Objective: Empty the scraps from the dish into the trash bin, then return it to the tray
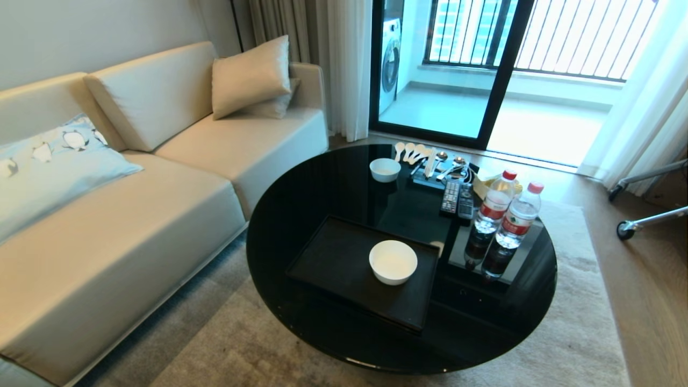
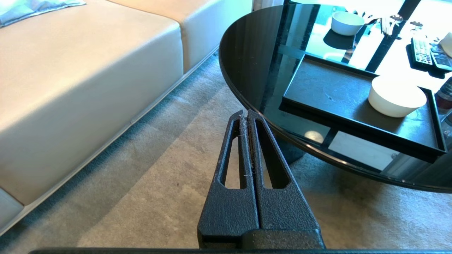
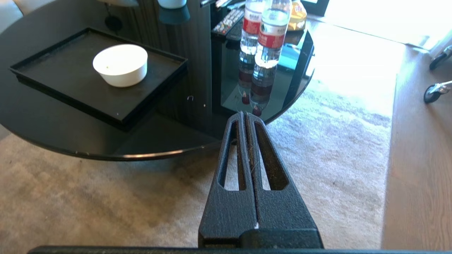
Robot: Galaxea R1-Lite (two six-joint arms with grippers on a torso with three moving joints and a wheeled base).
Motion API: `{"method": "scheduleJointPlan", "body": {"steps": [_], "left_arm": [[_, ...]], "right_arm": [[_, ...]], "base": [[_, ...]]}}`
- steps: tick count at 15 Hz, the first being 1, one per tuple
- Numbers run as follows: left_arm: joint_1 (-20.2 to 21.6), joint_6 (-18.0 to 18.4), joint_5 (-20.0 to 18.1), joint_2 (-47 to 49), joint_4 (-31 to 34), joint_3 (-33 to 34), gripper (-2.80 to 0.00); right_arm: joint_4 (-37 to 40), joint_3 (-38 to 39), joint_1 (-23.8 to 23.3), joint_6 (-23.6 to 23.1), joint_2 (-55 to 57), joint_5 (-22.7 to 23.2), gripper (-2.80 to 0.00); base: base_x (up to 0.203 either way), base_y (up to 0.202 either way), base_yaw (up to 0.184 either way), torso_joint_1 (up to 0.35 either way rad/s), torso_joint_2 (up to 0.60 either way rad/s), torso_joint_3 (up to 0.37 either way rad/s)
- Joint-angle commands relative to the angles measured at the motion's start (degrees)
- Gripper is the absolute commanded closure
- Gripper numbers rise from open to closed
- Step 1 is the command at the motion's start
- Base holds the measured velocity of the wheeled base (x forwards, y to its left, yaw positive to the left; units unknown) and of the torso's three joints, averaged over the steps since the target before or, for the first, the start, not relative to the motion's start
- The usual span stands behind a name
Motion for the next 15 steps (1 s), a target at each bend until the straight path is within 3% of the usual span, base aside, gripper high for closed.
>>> {"method": "scheduleJointPlan", "body": {"steps": [1, 15], "left_arm": [[0.00, -0.07, 0.02, -0.02, -0.07, 0.00, 0.00], [0.00, -0.07, 0.02, -0.02, -0.07, 0.00, 0.00]], "right_arm": [[-0.01, 0.02, 0.07, 0.03, -1.56, 0.00, 0.00], [-0.01, 0.02, 0.07, 0.03, -1.56, 0.00, 0.00]], "base": [[0.000, 0.000, 0.000, 0.000, 0.00, 0.000], [0.000, 0.000, 0.000, 0.000, 0.00, 0.000]]}}
